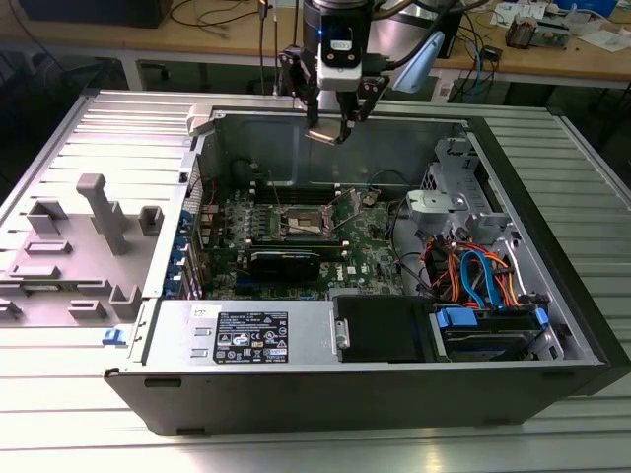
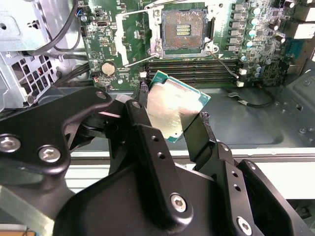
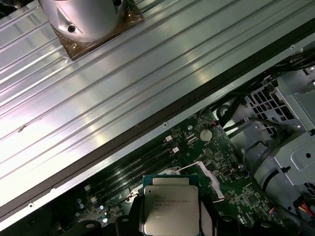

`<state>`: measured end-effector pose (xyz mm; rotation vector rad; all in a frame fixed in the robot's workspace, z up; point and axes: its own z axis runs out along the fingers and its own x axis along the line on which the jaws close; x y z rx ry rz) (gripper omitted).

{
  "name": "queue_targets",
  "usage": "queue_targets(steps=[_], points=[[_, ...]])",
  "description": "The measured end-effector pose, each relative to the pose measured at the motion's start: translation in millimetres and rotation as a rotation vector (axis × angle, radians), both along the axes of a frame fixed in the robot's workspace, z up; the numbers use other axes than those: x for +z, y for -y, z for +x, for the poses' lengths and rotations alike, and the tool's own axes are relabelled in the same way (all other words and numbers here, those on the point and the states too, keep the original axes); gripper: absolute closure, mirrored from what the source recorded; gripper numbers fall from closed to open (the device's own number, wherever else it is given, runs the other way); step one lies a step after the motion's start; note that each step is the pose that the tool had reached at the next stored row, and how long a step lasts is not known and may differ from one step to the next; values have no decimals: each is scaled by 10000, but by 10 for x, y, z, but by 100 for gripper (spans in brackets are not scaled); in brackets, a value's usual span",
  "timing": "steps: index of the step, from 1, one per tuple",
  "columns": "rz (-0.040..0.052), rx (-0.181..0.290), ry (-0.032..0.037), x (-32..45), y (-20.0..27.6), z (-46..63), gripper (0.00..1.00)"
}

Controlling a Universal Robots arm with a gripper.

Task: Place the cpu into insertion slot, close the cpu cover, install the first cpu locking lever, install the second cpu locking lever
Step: 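Place the cpu into insertion slot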

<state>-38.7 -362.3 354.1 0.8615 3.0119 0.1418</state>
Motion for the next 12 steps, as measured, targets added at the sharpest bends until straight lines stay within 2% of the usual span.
queue_targets(steps=[5,12], points=[[0,-242,0,-9,1,0,46],[0,-288,0,-13,3,0,46]])
